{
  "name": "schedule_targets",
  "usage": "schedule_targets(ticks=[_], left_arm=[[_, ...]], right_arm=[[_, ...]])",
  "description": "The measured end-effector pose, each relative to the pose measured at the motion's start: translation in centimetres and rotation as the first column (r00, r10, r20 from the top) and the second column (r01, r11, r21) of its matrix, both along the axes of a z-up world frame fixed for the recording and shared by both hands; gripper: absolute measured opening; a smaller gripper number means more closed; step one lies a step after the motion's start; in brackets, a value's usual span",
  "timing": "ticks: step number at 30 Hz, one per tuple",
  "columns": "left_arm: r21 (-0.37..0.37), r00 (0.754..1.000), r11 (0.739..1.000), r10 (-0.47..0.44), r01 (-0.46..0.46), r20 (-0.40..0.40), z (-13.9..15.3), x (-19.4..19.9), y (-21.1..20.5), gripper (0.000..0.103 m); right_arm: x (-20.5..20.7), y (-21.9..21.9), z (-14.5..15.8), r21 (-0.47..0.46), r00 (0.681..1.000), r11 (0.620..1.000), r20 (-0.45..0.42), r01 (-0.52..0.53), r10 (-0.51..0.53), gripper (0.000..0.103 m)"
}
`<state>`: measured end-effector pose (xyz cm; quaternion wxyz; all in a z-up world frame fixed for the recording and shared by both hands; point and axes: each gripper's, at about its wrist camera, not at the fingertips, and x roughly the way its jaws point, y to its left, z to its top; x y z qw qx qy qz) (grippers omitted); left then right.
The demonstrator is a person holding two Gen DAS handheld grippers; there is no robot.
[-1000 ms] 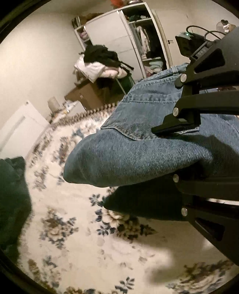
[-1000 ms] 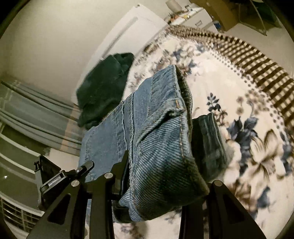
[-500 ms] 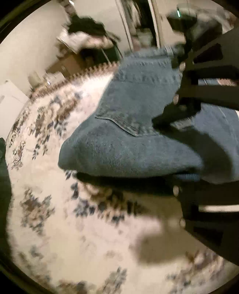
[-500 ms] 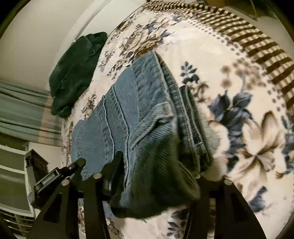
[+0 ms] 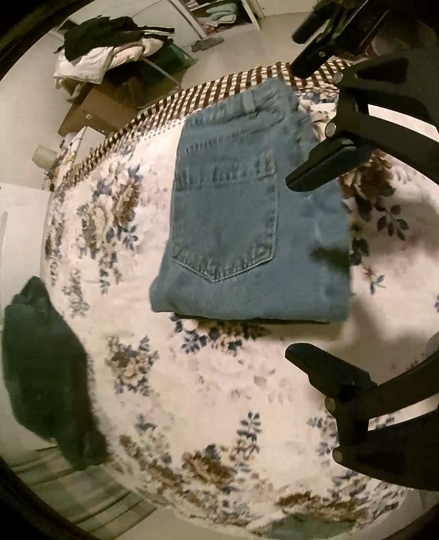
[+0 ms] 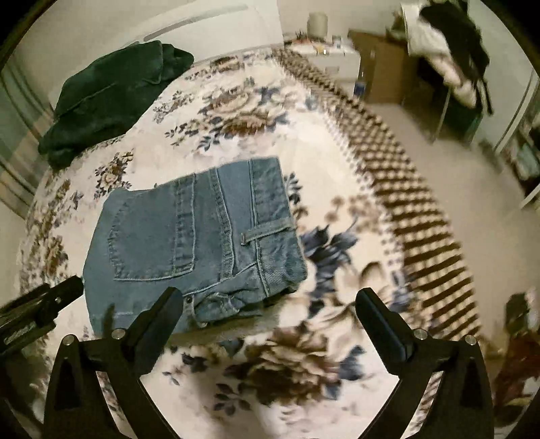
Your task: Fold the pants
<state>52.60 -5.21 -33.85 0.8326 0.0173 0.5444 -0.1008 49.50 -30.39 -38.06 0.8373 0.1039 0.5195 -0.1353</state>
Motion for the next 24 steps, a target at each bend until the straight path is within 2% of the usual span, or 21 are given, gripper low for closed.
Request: schedule_targets(ticks=[9,19,24], left_arm=[[-0.014,0.994,1.000,0.018,-0.016,0.103,9.2,-6.6,1.4,0.092],[-0.031,0.968,0.998,0.064,-0.058,0.242,20.1,-15.4,4.2,0.092],[-0.025,0.950,0.999,0.050,-0.045,0.309,24.3,-20.1,4.9,0.092]], right_arm=[[-5.8,3.7,10.5,-0.091,0.995,0.995,0.081,-0.050,0.057,0.103],[-16.5,7.9,24.6,-0.130,0.968,0.989,0.229,-0.073,0.102,0.103],[-22.1,9.8,29.9,-0.147,0.952,0.986,0.280,-0.081,0.120,0.103]])
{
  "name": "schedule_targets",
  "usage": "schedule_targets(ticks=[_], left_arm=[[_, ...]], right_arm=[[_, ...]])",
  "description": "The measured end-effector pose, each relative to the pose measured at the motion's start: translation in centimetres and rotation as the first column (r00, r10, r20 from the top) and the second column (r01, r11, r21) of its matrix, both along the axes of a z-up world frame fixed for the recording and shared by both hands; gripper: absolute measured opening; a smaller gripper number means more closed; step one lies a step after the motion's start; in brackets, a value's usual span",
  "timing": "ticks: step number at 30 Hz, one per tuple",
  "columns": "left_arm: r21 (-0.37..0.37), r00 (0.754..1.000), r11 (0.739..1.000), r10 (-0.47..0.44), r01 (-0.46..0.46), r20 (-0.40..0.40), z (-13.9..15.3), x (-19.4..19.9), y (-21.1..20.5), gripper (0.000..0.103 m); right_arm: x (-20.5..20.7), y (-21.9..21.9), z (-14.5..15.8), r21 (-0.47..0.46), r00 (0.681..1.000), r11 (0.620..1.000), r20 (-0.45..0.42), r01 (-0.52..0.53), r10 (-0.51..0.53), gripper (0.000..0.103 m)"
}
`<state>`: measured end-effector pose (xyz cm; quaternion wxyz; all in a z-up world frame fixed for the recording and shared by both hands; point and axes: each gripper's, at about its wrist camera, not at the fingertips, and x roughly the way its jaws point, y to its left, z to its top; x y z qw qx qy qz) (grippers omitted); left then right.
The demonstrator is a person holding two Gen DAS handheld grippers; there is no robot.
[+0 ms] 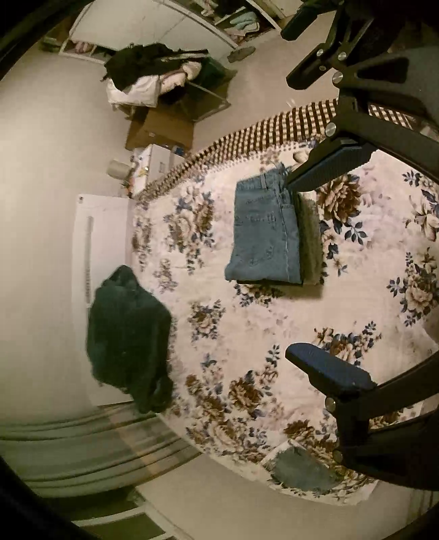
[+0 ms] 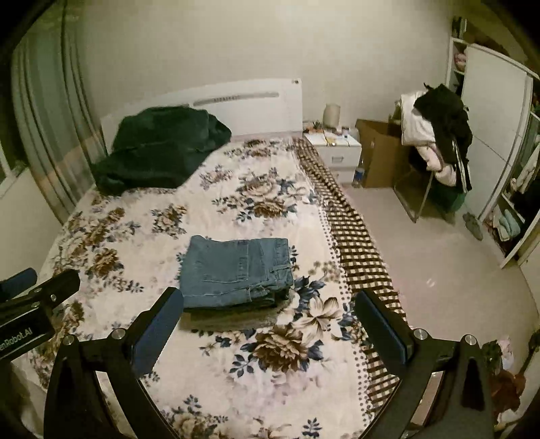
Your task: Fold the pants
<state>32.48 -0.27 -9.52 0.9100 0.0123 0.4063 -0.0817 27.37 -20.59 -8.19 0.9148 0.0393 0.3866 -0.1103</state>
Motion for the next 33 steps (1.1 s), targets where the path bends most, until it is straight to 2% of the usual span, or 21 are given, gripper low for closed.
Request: schedule_targets(ticks=[8,15,17,24,33], left_arm=[[-0.006,0.996,1.000,-0.023,0.024,0.084,3.8,-6.3,1.1,0.092],[-0.024,0.993,0.999,-0.038,0.041,0.112,5.2,-10.0,1.8,0.092],[-0.023,0.993,0.999,-0.039,0.042,0.113,5.4,-10.8,1.9,0.103],[-0.007,0.990,1.000,0.018,-0.017,0.140,6.1,-12.5,1.7,0.103],[0.004,0.988,0.996,0.084,-0.085,0.130,5.8,-14.3,1.7,0.103]], right_arm=[[-8.6,1.8,5.9,-0.007,0.998,1.000,0.054,0.030,-0.029,0.103],[-14.0,2.3,8.9,-0.010,0.996,0.999,0.077,0.054,-0.053,0.103],[-15.3,2.4,9.5,-0.011,0.996,0.999,0.079,0.050,-0.049,0.103],[-16.5,2.2,10.5,-0.013,0.997,1.000,0.080,0.005,-0.004,0.103],[-15.5,1.4,10.3,-0.017,0.996,0.999,0.074,-0.050,0.051,0.103]])
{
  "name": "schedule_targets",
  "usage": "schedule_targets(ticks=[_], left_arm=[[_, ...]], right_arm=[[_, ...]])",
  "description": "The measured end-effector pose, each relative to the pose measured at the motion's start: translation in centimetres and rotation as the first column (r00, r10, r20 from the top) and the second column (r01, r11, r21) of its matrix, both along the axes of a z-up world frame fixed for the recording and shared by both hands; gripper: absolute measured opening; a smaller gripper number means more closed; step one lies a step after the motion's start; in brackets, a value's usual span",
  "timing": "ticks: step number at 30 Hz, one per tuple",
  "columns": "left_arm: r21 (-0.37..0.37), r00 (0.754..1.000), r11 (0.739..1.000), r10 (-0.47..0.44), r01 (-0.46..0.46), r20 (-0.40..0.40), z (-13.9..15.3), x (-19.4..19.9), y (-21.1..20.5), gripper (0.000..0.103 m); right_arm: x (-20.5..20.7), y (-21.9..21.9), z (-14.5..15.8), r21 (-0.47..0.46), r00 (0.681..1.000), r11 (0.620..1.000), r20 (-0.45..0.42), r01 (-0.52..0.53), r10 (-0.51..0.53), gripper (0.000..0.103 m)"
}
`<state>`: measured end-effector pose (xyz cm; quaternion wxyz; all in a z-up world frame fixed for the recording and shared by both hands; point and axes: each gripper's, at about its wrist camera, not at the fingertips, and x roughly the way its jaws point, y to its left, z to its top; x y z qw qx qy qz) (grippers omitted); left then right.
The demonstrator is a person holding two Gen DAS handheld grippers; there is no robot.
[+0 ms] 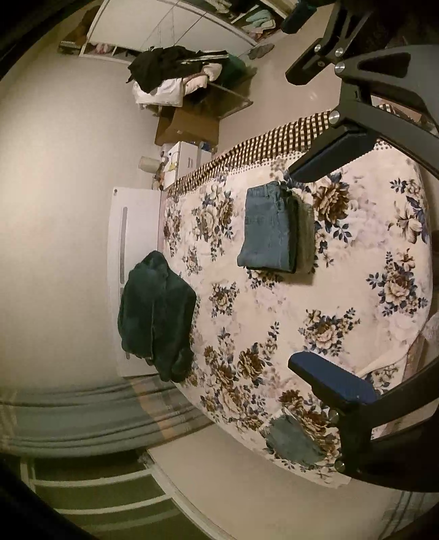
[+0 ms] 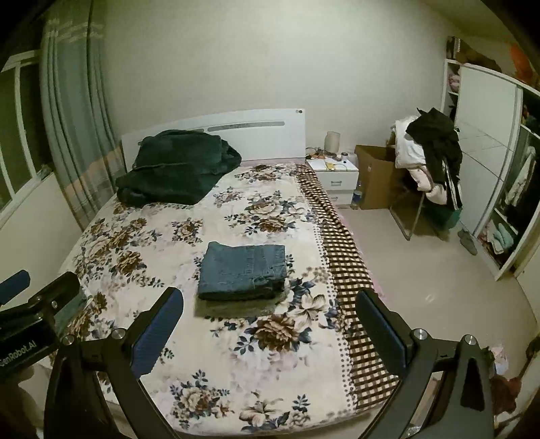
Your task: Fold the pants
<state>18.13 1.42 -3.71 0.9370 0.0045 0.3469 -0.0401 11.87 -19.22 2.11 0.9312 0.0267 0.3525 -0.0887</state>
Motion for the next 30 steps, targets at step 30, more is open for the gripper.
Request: schedule_targets(ticks=[30], left_arm=[[0.037,1.000,0.999,0.022,-0.022,0.004,-0.6,-0.3,-0.7,0.103]], right_arm=[[0.8,-0.9,-1.8,0.008,1.000,1.000,-0.012,-0.001,0.001,0.103]])
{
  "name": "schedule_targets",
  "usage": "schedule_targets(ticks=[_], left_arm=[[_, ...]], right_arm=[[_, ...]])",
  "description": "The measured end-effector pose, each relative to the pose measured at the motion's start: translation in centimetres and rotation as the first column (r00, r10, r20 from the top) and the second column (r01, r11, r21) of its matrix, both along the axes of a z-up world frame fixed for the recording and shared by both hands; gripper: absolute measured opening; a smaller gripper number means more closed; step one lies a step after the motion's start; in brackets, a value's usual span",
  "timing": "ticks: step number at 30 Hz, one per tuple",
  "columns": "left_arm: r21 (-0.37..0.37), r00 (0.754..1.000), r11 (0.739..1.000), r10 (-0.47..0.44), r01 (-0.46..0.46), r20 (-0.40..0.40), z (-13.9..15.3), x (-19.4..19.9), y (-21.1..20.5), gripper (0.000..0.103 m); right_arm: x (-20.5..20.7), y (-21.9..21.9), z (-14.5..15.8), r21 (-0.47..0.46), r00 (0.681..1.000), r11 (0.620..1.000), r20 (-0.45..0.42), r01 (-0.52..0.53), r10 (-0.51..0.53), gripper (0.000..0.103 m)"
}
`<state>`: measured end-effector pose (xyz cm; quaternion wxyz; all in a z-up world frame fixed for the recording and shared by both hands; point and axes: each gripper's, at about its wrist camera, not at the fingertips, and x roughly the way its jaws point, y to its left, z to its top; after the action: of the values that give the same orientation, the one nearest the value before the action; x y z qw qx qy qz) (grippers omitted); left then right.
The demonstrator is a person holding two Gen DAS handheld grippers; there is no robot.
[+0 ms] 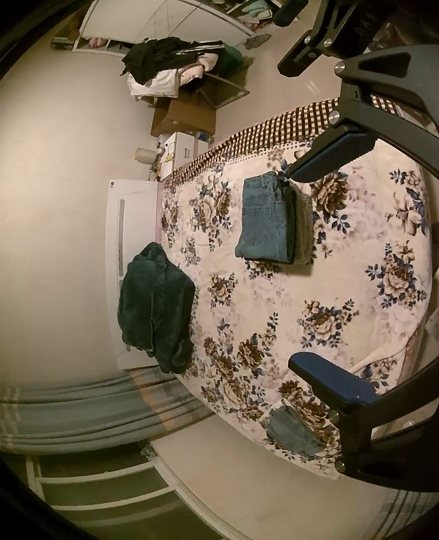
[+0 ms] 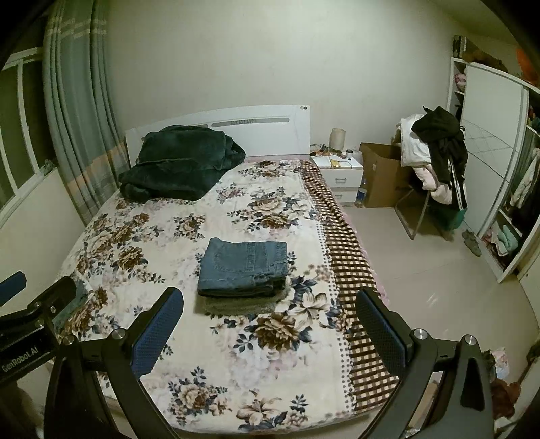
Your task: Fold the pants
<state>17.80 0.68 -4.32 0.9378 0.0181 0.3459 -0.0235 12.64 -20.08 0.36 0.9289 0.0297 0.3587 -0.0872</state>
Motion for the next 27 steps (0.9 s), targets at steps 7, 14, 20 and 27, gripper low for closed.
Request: schedule_targets(ticks=[7,14,20,27], left_arm=[[-0.003,1.000,1.000,-0.004,0.004,-0.005,-0.2,-0.1,-0.2,0.103],[-0.004,1.000,1.000,-0.008,0.008,-0.005,-0.3,-0.1,-0.3,0.103],[-0.007,1.000,1.000,-0.006,0.006,-0.006,-0.4,-0.5,-0.2,0.103],[-0.006,1.000,1.000,-0.009,0.009,-0.009,-0.5,-0.7,-0.1,0.103]], right_arm=[[-0.3,0.1,-0.5,-0.006,1.000,1.000,0.002,0.004,-0.004,0.103],[-0.4,0.0,-0.6,-0.007,1.000,1.000,0.006,0.006,-0.006,0.103],[-0.9,0.1,-0.8,-0.004,1.000,1.000,0.000,-0.002,0.002,0.103],[-1.4,0.1,-0.6,-0.006,1.000,1.000,0.010,-0.008,0.008,0.103]])
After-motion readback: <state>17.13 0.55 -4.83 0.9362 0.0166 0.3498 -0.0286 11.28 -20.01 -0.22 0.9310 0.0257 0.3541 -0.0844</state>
